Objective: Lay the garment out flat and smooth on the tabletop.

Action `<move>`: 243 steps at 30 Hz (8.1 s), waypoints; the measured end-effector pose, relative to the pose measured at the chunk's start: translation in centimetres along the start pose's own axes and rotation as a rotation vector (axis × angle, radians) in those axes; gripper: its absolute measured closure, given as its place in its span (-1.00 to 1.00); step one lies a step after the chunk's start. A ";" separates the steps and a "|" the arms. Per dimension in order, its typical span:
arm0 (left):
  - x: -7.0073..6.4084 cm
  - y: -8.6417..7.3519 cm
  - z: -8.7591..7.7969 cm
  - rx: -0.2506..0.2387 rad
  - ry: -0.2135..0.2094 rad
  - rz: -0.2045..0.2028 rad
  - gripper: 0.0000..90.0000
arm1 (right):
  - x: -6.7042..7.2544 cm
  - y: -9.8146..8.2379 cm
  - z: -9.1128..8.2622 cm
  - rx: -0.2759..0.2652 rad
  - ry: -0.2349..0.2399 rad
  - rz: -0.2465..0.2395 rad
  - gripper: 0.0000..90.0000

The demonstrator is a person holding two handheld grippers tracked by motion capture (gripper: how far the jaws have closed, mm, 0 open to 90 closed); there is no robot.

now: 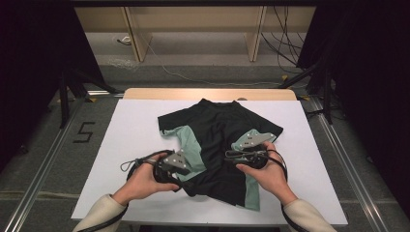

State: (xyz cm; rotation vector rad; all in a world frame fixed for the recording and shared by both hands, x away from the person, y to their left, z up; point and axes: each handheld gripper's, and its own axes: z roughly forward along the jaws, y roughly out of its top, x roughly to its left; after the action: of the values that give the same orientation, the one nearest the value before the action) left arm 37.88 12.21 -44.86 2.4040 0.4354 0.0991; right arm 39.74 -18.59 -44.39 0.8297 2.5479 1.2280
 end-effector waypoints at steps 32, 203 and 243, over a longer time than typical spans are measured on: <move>1.1 -1.8 1.1 0.124 0.127 -0.315 0.94 | -2.1 -3.4 -3.2 0.016 -0.121 0.100 0.35; 1.7 -0.3 -0.4 0.016 0.110 -0.348 0.17 | -6.6 -4.7 -5.2 0.131 -0.263 0.372 0.41; -1.3 -1.1 0.9 0.129 0.075 -0.309 0.53 | -15.7 -5.3 -2.3 0.090 -0.591 0.384 0.80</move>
State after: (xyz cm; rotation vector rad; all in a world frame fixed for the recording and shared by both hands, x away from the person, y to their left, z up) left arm 36.49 12.00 -46.22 2.4321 0.8651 0.0240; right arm 49.61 -31.64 -48.04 1.4944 2.0266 0.7848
